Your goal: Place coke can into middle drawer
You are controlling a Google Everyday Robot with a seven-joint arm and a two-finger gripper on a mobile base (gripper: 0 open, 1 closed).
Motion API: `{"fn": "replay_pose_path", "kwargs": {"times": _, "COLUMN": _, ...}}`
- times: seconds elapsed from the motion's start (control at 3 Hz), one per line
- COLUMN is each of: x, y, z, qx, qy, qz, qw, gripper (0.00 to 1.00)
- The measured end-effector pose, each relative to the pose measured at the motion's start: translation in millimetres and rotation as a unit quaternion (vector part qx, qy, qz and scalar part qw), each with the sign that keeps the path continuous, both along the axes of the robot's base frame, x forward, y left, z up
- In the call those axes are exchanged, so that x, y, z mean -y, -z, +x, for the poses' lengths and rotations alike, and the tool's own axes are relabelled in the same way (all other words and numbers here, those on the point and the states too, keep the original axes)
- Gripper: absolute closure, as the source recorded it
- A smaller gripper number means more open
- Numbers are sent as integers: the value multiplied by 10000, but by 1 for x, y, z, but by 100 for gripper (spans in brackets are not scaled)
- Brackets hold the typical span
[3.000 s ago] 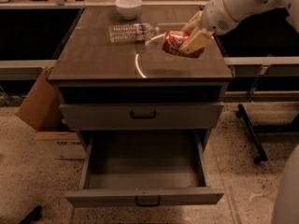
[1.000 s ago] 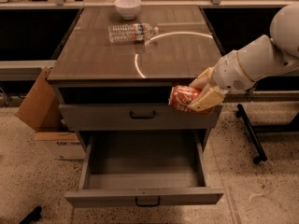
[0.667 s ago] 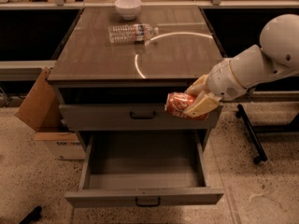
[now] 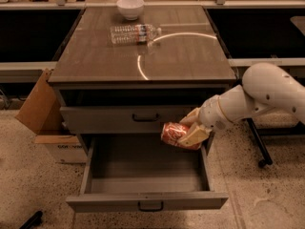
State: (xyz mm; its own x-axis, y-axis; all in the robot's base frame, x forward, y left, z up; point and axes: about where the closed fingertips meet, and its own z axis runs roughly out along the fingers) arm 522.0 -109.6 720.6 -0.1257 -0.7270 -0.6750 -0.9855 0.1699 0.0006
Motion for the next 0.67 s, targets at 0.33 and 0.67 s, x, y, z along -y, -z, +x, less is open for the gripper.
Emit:
{"fn": "replay_pose_path", "kwargs": {"times": 0.33, "x": -9, "y": 46, "z": -7, "qx": -202, "qy": 153, "qz": 17, "qw": 9997, "gripper": 100}}
{"fn": "replay_pose_path", "kwargs": {"times": 0.67, "x": -27, "y": 105, "z": -7, "qx": -488, "qy": 308, "qz": 104, "qw": 9983, "gripper": 100}}
